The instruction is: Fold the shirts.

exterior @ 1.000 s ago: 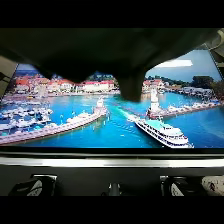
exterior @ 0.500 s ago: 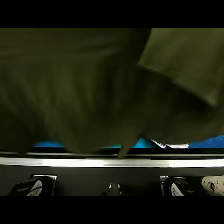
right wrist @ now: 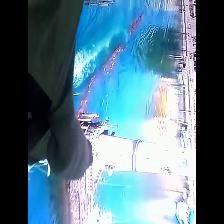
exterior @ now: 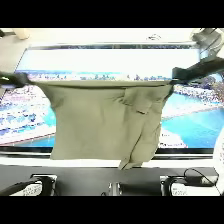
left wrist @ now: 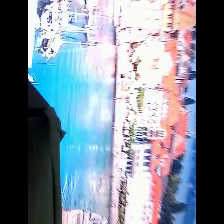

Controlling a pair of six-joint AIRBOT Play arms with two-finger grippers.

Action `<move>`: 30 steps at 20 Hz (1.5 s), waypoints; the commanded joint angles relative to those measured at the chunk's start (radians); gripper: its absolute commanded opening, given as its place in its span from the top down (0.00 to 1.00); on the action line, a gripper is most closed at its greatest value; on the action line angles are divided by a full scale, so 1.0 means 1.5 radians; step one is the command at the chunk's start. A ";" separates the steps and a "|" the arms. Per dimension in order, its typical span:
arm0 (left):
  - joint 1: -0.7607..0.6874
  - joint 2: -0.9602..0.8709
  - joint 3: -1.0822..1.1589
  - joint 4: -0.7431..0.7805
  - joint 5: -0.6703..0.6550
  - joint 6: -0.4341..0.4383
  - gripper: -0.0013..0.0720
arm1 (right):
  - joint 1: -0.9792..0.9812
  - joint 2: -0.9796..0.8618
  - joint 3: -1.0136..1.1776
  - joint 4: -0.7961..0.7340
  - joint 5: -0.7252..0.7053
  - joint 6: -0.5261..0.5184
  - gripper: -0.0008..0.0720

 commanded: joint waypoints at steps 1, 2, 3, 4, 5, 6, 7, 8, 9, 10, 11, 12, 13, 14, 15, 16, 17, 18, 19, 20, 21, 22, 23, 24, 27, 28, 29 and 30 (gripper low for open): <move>-0.017 -0.164 -0.014 -0.008 0.083 -0.009 0.95 | 0.001 -0.150 -0.019 0.113 -0.133 0.017 0.96; -0.021 -0.206 0.009 -0.012 0.095 -0.024 0.95 | 0.001 -0.171 -0.019 0.137 -0.172 0.018 0.96; -0.022 -0.239 0.029 -0.023 0.108 -0.033 0.95 | 0.001 -0.190 -0.019 0.167 -0.205 0.017 0.96; -0.025 -0.268 0.049 -0.044 0.123 -0.033 0.95 | 0.001 -0.204 -0.019 0.186 -0.228 0.017 0.96; -0.025 -0.287 0.067 -0.061 0.131 -0.033 0.95 | 0.001 -0.214 -0.019 0.199 -0.237 0.017 0.96; -0.025 -0.297 0.083 -0.073 0.132 -0.033 0.95 | 0.001 -0.215 -0.019 0.200 -0.227 0.017 0.96; -0.024 -0.297 0.096 -0.073 0.129 -0.029 0.95 | -0.001 -0.210 -0.016 0.199 -0.195 0.008 0.96; -0.021 -0.293 0.110 -0.073 0.106 -0.009 0.95 | -0.006 -0.201 -0.013 0.188 -0.138 0.001 0.96; -0.019 -0.290 0.126 -0.071 0.051 0.016 0.95 | -0.008 -0.190 -0.014 0.164 -0.066 0.000 0.96; -0.017 -0.289 0.131 -0.070 -0.020 0.027 0.95 | -0.007 -0.181 -0.014 0.115 0.020 0.012 0.96; -0.017 -0.294 0.124 -0.068 -0.081 0.027 0.95 | 0.001 -0.180 -0.020 0.061 0.092 0.034 0.96; -0.018 -0.300 0.099 -0.068 -0.123 0.027 0.95 | 0.015 -0.178 -0.043 -0.004 0.138 0.045 0.96; -0.021 -0.307 0.067 -0.068 -0.136 0.024 0.95 | 0.030 -0.176 -0.077 -0.052 0.147 0.046 0.96; -0.024 -0.316 0.035 -0.068 -0.135 0.017 0.95 | 0.045 -0.175 -0.117 -0.067 0.129 0.059 0.96; -0.025 -0.328 0.013 -0.070 -0.135 0.009 0.95 | 0.054 -0.175 -0.146 -0.054 0.100 0.060 0.96; -0.025 -0.338 0.007 -0.083 -0.136 0.008 0.94 | 0.060 -0.175 -0.157 -0.040 0.071 0.070 0.96; -0.024 -0.338 0.010 -0.099 -0.136 0.008 0.83 | 0.060 -0.172 -0.155 -0.021 0.052 0.094 0.94; -0.020 -0.333 0.022 -0.106 -0.147 0.010 0.46 | 0.056 -0.160 -0.148 -0.004 0.045 0.104 0.67; -0.013 -0.326 0.040 -0.103 -0.166 0.015 0.21 | 0.052 -0.139 -0.140 0.006 0.053 0.095 0.31; -0.002 -0.315 0.061 -0.099 -0.193 0.028 0.21 | 0.043 -0.112 -0.137 -0.001 0.067 0.083 0.29; 0.014 -0.300 0.072 -0.086 -0.218 0.031 0.21 | 0.030 -0.082 -0.137 -0.016 0.084 0.081 0.29; 0.030 -0.282 0.070 -0.073 -0.237 0.031 0.24 | 0.011 -0.052 -0.144 -0.035 0.101 0.081 0.29; 0.047 -0.261 0.053 -0.068 -0.248 0.031 0.25 | -0.009 -0.019 -0.169 -0.046 0.108 0.081 0.29; 0.064 -0.233 0.012 -0.068 -0.249 0.037 0.25 | -0.032 0.022 -0.221 -0.050 0.105 0.081 0.29; 0.093 -0.140 -0.206 -0.069 -0.201 0.046 0.25 | -0.059 0.167 -0.458 -0.049 0.025 0.068 0.31; 0.092 -0.112 -0.275 -0.068 -0.180 0.065 0.25 | -0.058 0.205 -0.522 -0.046 -0.001 0.059 0.31; 0.092 -0.089 -0.332 -0.068 -0.156 0.078 0.25 | -0.058 0.236 -0.574 -0.044 -0.023 0.055 0.31; 0.092 -0.071 -0.367 -0.069 -0.136 0.079 0.25 | -0.058 0.255 -0.605 -0.044 -0.035 0.054 0.32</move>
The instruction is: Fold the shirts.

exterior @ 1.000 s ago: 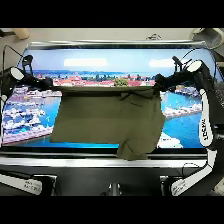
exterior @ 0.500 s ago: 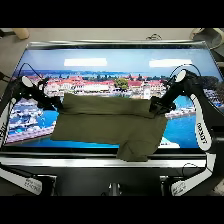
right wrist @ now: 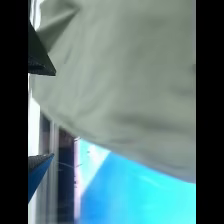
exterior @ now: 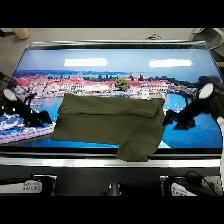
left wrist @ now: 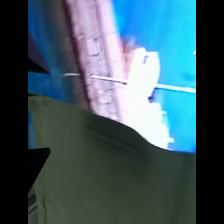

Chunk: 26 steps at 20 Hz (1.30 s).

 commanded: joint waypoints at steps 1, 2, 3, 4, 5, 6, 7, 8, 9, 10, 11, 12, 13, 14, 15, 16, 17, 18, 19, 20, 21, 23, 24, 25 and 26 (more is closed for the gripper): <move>0.010 0.075 -0.162 -0.004 0.070 0.025 0.25 | -0.011 0.103 -0.158 -0.002 -0.066 -0.014 0.32; 0.010 0.077 -0.175 -0.017 0.082 0.025 0.25 | -0.011 0.107 -0.165 -0.002 -0.065 -0.014 0.32; 0.010 0.073 -0.182 -0.023 0.090 0.025 0.25 | -0.011 0.107 -0.166 -0.002 -0.063 -0.014 0.32; 0.010 0.069 -0.184 -0.026 0.097 0.024 0.25 | -0.011 0.107 -0.166 -0.001 -0.063 -0.014 0.32; 0.010 0.065 -0.184 -0.035 0.105 0.025 0.25 | -0.011 0.107 -0.166 0.000 -0.063 -0.014 0.32; 0.010 0.061 -0.184 -0.045 0.114 0.025 0.25 | -0.011 0.107 -0.166 0.000 -0.062 -0.014 0.32; 0.010 0.056 -0.184 -0.058 0.122 0.025 0.26 | -0.011 0.107 -0.166 0.001 -0.057 -0.014 0.31; 0.010 0.052 -0.185 -0.074 0.126 0.024 0.30 | -0.011 0.107 -0.167 0.009 -0.044 -0.015 0.29; 0.009 0.048 -0.186 -0.091 0.128 0.024 0.37 | -0.011 0.112 -0.175 0.023 -0.037 -0.027 0.26; 0.005 0.044 -0.186 -0.101 0.128 0.025 0.48 | -0.011 0.122 -0.195 0.031 -0.045 -0.027 0.23; -0.001 0.044 -0.186 -0.100 0.131 0.022 0.61 | -0.011 0.135 -0.226 0.041 -0.062 -0.026 0.23; -0.004 0.045 -0.185 -0.100 0.134 0.022 0.80 | -0.011 0.147 -0.263 0.059 -0.081 -0.027 0.23; -0.007 0.045 -0.185 -0.100 0.134 0.023 0.94 | -0.011 0.154 -0.298 0.087 -0.098 -0.034 0.23; -0.007 0.045 -0.185 -0.100 0.134 0.023 0.94 | -0.011 0.157 -0.333 0.122 -0.123 -0.054 0.23; -0.007 0.046 -0.185 -0.100 0.133 0.023 0.95 | -0.009 0.157 -0.359 0.149 -0.149 -0.066 0.23; -0.007 0.048 -0.185 -0.100 0.132 0.024 0.95 | -0.002 0.157 -0.381 0.169 -0.175 -0.072 0.24; -0.007 0.052 -0.185 -0.100 0.131 0.024 0.95 | 0.021 0.157 -0.401 0.176 -0.196 -0.071 0.24; -0.007 0.055 -0.185 -0.100 0.130 0.025 0.95 | 0.050 0.157 -0.414 0.179 -0.214 -0.069 0.24; -0.007 0.061 -0.185 -0.100 0.128 0.025 0.95 | 0.082 0.157 -0.425 0.180 -0.241 -0.053 0.26; -0.007 0.066 -0.185 -0.100 0.127 0.025 0.95 | 0.107 0.157 -0.431 0.180 -0.275 -0.027 0.34; -0.007 0.070 -0.185 -0.100 0.128 0.025 0.95 | 0.115 0.157 -0.432 0.180 -0.302 -0.002 0.48; -0.007 0.077 -0.182 -0.100 0.128 0.027 0.95 | 0.114 0.158 -0.425 0.197 -0.320 0.013 0.96; -0.007 0.083 -0.171 -0.101 0.126 0.038 0.95 | 0.114 0.165 -0.407 0.197 -0.317 0.003 0.96; -0.006 0.094 -0.147 -0.106 0.119 0.048 0.95 | 0.114 0.179 -0.377 0.190 -0.304 -0.014 0.96; -0.007 0.108 -0.107 -0.108 0.114 0.052 0.95 | 0.114 0.195 -0.326 0.163 -0.285 -0.016 0.96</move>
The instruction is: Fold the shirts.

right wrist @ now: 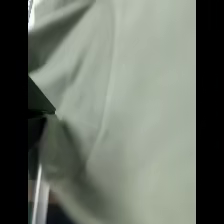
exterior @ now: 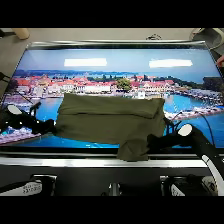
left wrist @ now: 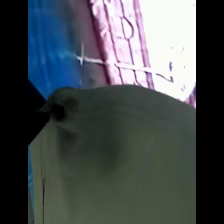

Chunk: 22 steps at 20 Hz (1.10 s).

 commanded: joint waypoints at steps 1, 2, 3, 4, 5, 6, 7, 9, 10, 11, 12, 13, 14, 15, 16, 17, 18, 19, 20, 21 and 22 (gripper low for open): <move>0.000 0.034 0.095 -0.007 -0.011 0.017 0.95 | 0.009 0.033 0.119 -0.058 0.004 0.003 0.96; 0.000 0.036 0.151 -0.009 -0.010 0.011 0.95 | 0.009 0.033 0.191 -0.119 0.001 0.029 0.96; -0.001 0.030 0.198 -0.017 0.001 -0.007 0.95 | 0.009 0.025 0.253 -0.186 -0.020 0.057 0.96; -0.005 0.015 0.240 -0.031 0.021 -0.017 0.95 | 0.009 0.002 0.310 -0.247 -0.052 0.083 0.96; -0.015 -0.005 0.271 -0.041 0.039 -0.024 0.95 | 0.009 -0.032 0.353 -0.279 -0.070 0.095 0.96; -0.029 -0.038 0.302 -0.044 0.057 -0.037 0.95 | 0.009 -0.079 0.391 -0.283 -0.084 0.096 0.96; -0.040 -0.074 0.332 -0.046 0.069 -0.049 0.95 | 0.009 -0.128 0.419 -0.279 -0.096 0.097 0.96; -0.062 -0.164 0.410 -0.047 0.074 -0.068 0.95 | 0.009 -0.224 0.460 -0.264 -0.119 0.111 0.96; -0.070 -0.212 0.451 -0.047 0.073 -0.084 0.95 | 0.009 -0.264 0.474 -0.255 -0.129 0.123 0.96; -0.076 -0.254 0.487 -0.047 0.073 -0.101 0.95 | 0.009 -0.292 0.481 -0.250 -0.140 0.136 0.96; -0.083 -0.294 0.521 -0.047 0.070 -0.114 0.95 | 0.009 -0.311 0.482 -0.248 -0.155 0.153 0.96; -0.089 -0.326 0.541 -0.047 0.067 -0.125 0.95 | 0.009 -0.323 0.482 -0.246 -0.159 0.168 0.96; -0.093 -0.349 0.548 -0.047 0.066 -0.139 0.90 | 0.009 -0.334 0.482 -0.238 -0.154 0.172 0.91; -0.096 -0.365 0.548 -0.047 0.064 -0.167 0.55 | 0.009 -0.342 0.482 -0.227 -0.141 0.172 0.62; -0.095 -0.374 0.548 -0.047 0.061 -0.184 0.09 | 0.009 -0.343 0.482 -0.220 -0.122 0.159 0.30; -0.091 -0.373 0.550 -0.046 0.060 -0.180 0.05 | 0.007 -0.339 0.485 -0.222 -0.095 0.116 0.18; -0.083 -0.369 0.558 -0.046 0.055 -0.175 0.05 | -0.005 -0.338 0.492 -0.218 -0.056 0.070 0.02; -0.072 -0.359 0.567 -0.046 0.044 -0.175 0.05 | -0.031 -0.338 0.493 -0.205 -0.016 0.034 0.01; -0.064 -0.347 0.574 -0.046 0.032 -0.171 0.05 | -0.065 -0.342 0.493 -0.181 0.022 0.011 0.01; -0.057 -0.330 0.577 -0.046 0.023 -0.157 0.06 | -0.108 -0.351 0.492 -0.134 0.060 -0.013 0.01; -0.053 -0.311 0.577 -0.046 0.016 -0.141 0.06 | -0.145 -0.361 0.492 -0.081 0.094 -0.035 0.01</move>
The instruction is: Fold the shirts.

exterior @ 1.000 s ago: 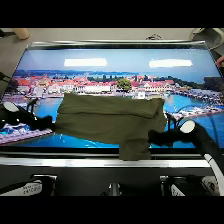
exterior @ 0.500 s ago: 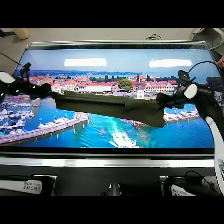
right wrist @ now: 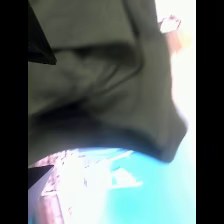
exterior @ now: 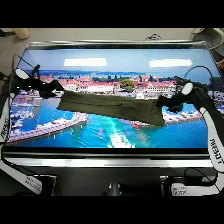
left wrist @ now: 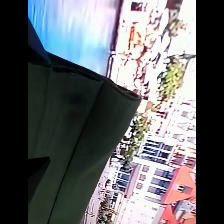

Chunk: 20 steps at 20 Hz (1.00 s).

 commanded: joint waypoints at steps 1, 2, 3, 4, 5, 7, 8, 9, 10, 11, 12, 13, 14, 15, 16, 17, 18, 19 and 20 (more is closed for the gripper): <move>0.015 0.045 0.015 -0.002 -0.032 0.031 0.06 | -0.104 -0.031 0.004 0.148 0.132 -0.104 0.01; 0.015 0.063 0.015 -0.003 -0.039 0.036 0.06 | -0.117 -0.045 0.004 0.183 0.147 -0.122 0.01; 0.012 0.081 0.015 -0.003 -0.048 0.038 0.06 | -0.116 -0.059 0.004 0.202 0.148 -0.135 0.01; 0.008 0.099 0.015 -0.003 -0.058 0.039 0.06 | -0.109 -0.074 0.004 0.228 0.142 -0.145 0.01; 0.002 0.116 0.015 -0.003 -0.067 0.043 0.06 | -0.099 -0.092 0.004 0.264 0.128 -0.152 0.01; -0.013 0.152 0.015 -0.003 -0.081 0.051 0.06 | -0.071 -0.124 0.004 0.318 0.086 -0.152 0.01; -0.022 0.169 0.015 -0.003 -0.084 0.051 0.06 | -0.053 -0.136 0.004 0.332 0.064 -0.152 0.01; -0.032 0.183 0.015 -0.003 -0.087 0.053 0.06 | -0.033 -0.148 0.004 0.342 0.037 -0.142 0.01; -0.043 0.194 0.015 -0.003 -0.089 0.055 0.06 | -0.016 -0.155 0.004 0.352 0.009 -0.132 0.02; -0.056 0.200 0.015 -0.003 -0.089 0.055 0.06 | 0.000 -0.156 0.004 0.364 -0.010 -0.119 0.12; -0.072 0.200 0.014 -0.003 -0.089 0.055 0.06 | 0.004 -0.155 0.005 0.390 -0.012 -0.120 0.45; -0.092 0.194 0.014 -0.003 -0.087 0.055 0.06 | 0.003 -0.153 0.010 0.415 0.001 -0.120 0.85; -0.114 0.183 0.014 -0.003 -0.085 0.055 0.16 | -0.002 -0.145 0.024 0.431 0.027 -0.121 0.96; -0.142 0.166 0.014 -0.003 -0.080 0.055 0.51 | -0.002 -0.133 0.043 0.431 0.057 -0.123 0.96; -0.174 0.148 0.012 -0.004 -0.068 0.055 0.87 | -0.002 -0.114 0.070 0.422 0.097 -0.122 0.96; -0.212 0.124 0.006 -0.009 -0.042 0.055 0.94 | -0.001 -0.093 0.094 0.421 0.134 -0.121 0.96; -0.252 0.094 0.004 -0.024 -0.018 0.055 0.94 | -0.001 -0.066 0.119 0.419 0.173 -0.110 0.96; -0.288 0.063 0.003 -0.056 0.002 0.055 0.94 | -0.001 -0.038 0.136 0.418 0.203 -0.096 0.96; -0.325 0.027 0.003 -0.102 0.021 0.055 0.94 | -0.001 -0.006 0.149 0.414 0.224 -0.081 0.96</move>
